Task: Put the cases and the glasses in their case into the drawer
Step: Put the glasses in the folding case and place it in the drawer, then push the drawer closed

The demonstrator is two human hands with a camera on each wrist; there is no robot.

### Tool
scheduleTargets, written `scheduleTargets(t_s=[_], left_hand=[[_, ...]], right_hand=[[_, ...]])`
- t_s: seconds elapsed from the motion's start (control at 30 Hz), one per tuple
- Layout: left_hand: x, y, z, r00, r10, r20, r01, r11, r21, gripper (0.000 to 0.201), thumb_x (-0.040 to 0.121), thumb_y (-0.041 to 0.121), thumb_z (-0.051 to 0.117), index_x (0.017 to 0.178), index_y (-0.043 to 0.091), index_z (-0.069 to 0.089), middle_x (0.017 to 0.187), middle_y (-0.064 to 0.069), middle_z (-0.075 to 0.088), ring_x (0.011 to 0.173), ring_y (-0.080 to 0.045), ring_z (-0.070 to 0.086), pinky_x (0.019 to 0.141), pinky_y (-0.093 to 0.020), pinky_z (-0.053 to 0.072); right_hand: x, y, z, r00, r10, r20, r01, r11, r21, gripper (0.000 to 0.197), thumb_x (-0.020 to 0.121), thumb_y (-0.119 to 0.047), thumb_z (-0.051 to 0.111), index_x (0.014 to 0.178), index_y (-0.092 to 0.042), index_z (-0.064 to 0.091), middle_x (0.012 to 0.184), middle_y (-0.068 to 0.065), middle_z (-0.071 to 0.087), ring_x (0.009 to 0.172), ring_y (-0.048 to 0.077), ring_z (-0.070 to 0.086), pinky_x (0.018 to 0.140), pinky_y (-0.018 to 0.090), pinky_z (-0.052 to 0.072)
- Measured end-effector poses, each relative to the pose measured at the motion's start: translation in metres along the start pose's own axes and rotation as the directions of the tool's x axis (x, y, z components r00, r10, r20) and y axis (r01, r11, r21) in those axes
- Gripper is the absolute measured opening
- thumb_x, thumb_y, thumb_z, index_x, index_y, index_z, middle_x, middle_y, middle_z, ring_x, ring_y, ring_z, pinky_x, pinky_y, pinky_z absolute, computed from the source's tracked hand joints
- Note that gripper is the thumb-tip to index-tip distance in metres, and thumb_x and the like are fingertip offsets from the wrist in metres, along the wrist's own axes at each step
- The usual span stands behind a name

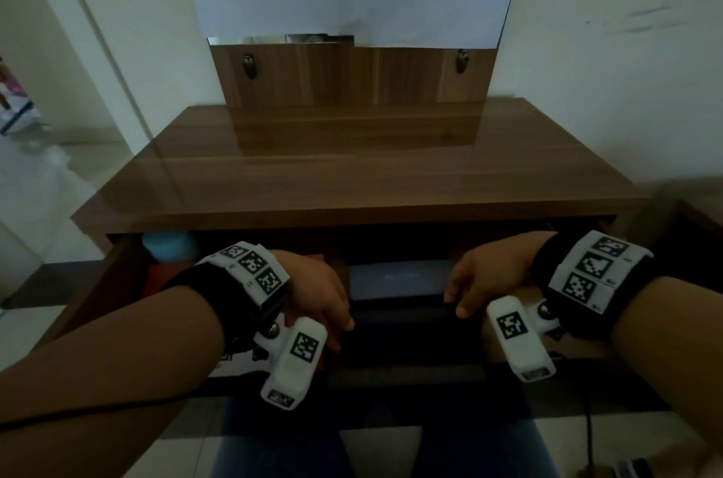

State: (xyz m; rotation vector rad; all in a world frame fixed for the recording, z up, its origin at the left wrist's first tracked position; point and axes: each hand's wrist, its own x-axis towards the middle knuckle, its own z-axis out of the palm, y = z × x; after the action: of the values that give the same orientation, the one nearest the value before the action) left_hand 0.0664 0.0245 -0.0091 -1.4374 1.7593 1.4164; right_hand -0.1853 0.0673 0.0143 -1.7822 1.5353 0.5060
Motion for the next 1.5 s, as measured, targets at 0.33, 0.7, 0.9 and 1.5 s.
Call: scheduleTargets(t_s=[0.33,0.7,0.9,1.5], left_hand=[[-0.008,0.002,-0.001,0.999,0.034,-0.003,-0.034,0.999,0.012,0.058,0.075,0.033,0.078,0.12,0.001,0.061,0.114,-0.017,0.072,0.112,-0.029,0.067,0.105,-0.05,0.045],[-0.018,0.013,0.022,0.961,0.168,0.221,-0.193,0.976,0.099,0.017,0.075,0.025,0.079,0.084,0.022,0.065,0.077,0.0,0.06,0.067,-0.011,0.056,0.061,-0.023,0.045],[-0.017,0.013,0.03,0.954,0.21,0.213,-0.245,0.956,0.158,0.02,0.08,0.009,0.074,0.08,0.025,0.061,0.071,0.005,0.06,0.058,-0.004,0.055,0.058,-0.02,0.044],[-0.031,0.022,0.014,0.963,0.266,0.046,-0.27,0.947,0.176,0.019,0.079,0.014,0.076,0.072,0.022,0.06,0.063,0.0,0.058,0.053,-0.009,0.053,0.052,-0.02,0.045]], right_hand=[[0.0,0.01,0.0,0.999,0.05,0.009,-0.051,0.984,0.171,0.032,0.085,-0.034,0.069,0.111,-0.017,0.068,0.097,0.003,0.07,0.101,0.026,0.069,0.094,0.041,0.053],[-0.009,-0.021,0.01,0.974,-0.12,0.195,0.05,0.943,0.329,0.014,0.081,-0.024,0.073,0.078,-0.016,0.063,0.078,0.004,0.066,0.073,0.018,0.065,0.075,0.035,0.052],[-0.014,-0.032,0.022,0.956,-0.194,0.219,0.112,0.934,0.34,0.02,0.073,-0.022,0.078,0.085,-0.017,0.062,0.073,0.001,0.064,0.071,0.018,0.058,0.071,0.034,0.046],[-0.021,-0.048,0.017,0.972,-0.229,0.045,0.23,0.972,-0.041,0.033,0.074,-0.029,0.08,0.069,-0.022,0.048,0.06,-0.007,0.049,0.056,0.009,0.043,0.055,0.025,0.037]])
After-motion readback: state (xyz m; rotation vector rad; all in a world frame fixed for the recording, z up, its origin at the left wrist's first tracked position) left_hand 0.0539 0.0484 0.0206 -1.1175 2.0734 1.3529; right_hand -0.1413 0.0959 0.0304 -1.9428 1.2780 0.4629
